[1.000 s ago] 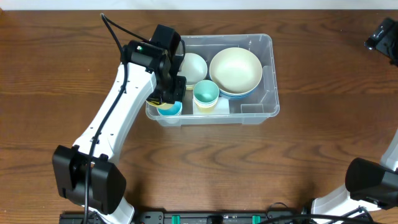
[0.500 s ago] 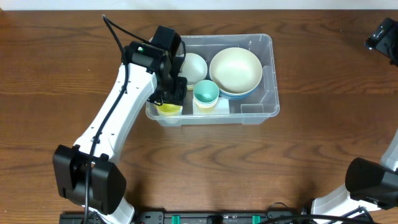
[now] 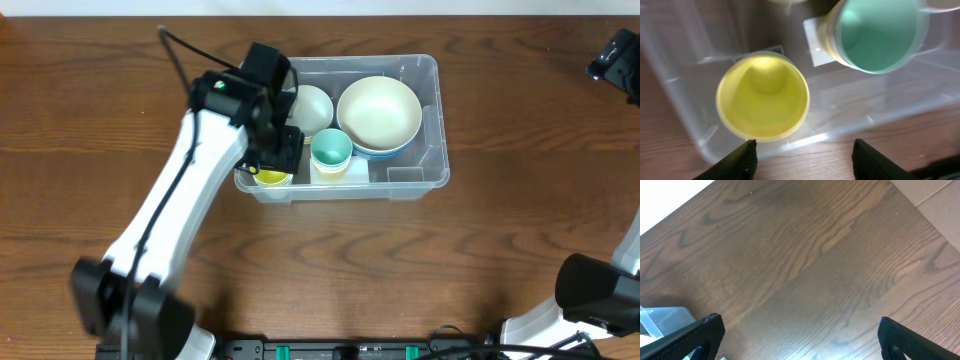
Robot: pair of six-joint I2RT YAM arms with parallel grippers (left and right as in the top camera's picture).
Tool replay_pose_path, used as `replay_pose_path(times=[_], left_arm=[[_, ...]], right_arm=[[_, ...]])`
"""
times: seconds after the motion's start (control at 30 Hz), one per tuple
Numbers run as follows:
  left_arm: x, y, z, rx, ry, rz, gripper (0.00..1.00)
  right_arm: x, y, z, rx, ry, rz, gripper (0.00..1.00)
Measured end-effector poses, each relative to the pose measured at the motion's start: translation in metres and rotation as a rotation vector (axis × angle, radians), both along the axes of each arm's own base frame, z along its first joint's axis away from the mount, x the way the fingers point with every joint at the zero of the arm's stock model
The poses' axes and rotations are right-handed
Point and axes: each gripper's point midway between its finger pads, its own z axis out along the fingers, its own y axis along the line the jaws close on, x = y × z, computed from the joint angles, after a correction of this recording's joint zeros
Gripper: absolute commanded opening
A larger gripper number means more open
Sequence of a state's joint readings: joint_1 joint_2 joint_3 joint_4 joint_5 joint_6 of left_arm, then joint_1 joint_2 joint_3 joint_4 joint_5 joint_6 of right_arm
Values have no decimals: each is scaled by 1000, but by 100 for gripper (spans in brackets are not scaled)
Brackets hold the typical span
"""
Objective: Pack container
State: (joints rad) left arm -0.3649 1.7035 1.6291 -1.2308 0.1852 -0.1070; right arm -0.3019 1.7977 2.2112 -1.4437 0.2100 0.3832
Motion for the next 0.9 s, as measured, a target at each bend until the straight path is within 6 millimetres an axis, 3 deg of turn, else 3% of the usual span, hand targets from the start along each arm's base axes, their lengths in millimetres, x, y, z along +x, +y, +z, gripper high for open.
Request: replay_pose_path(times=[0.1, 0.13, 0.33, 0.43, 0.63, 0.9], left_arm=[[-9, 4, 37, -42, -105, 8, 80], [-14, 5, 52, -59, -146, 13, 99], [-55, 21, 133, -161, -399, 19, 98], [-74, 28, 158, -197, -490, 19, 98], [-105, 44, 189, -216, -627, 4, 98], [-150, 97, 217, -100, -835, 94, 98]], right_arm=[[0, 0, 0, 0, 0, 0, 99], [0, 0, 0, 0, 0, 0, 99], [0, 0, 0, 0, 0, 0, 99], [0, 0, 0, 0, 0, 0, 99], [0, 0, 0, 0, 0, 0, 99], [0, 0, 0, 0, 0, 0, 99]])
